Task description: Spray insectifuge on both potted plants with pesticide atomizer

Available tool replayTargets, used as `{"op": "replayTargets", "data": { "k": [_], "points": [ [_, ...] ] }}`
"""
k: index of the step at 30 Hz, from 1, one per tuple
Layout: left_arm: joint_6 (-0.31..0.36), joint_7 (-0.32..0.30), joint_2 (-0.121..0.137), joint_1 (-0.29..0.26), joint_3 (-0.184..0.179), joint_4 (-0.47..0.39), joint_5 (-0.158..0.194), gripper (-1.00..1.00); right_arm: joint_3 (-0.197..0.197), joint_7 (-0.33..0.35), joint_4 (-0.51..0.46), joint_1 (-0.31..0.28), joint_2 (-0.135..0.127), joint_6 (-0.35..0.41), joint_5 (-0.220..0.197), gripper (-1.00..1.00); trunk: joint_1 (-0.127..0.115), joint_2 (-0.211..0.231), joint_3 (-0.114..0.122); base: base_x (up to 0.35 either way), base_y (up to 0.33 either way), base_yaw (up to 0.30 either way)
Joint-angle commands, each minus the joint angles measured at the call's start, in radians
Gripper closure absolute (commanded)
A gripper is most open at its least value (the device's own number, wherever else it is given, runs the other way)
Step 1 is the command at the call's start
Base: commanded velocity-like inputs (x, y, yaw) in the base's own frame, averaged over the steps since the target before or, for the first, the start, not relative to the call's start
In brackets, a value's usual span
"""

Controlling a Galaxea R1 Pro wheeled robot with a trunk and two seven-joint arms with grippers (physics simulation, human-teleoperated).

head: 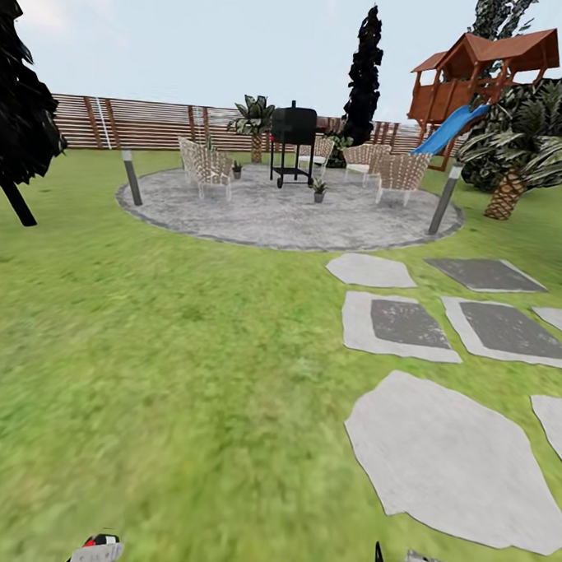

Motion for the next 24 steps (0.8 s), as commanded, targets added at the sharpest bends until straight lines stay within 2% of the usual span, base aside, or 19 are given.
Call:
{"op": "replayTargets", "data": {
  "k": [1, 9, 24],
  "points": [
    [-0.002, -0.01, -0.001, -0.001, 0.009, 0.001, -0.001, 1.0, 0.0, -0.003, 0.0, -0.001, 0.0, -0.003, 0.002, -1.0, 0.0, 0.0, -0.001, 0.34, 0.0, 0.0],
    [-0.002, -0.01, -0.001, -0.001, 0.009, 0.001, -0.001, 1.0, -0.001, -0.004, -0.001, -0.001, -0.001, -0.003, 0.001, -1.0, 0.0, 0.0, -0.001, 0.337, -0.066, 0.0],
    [-0.002, -0.01, -0.001, -0.001, 0.009, 0.001, -0.001, 1.0, -0.001, -0.003, 0.0, -0.001, -0.001, -0.003, 0.001, -1.0, 0.0, 0.0, -0.001, 0.306, -0.176, 0.0]
  ]
}}
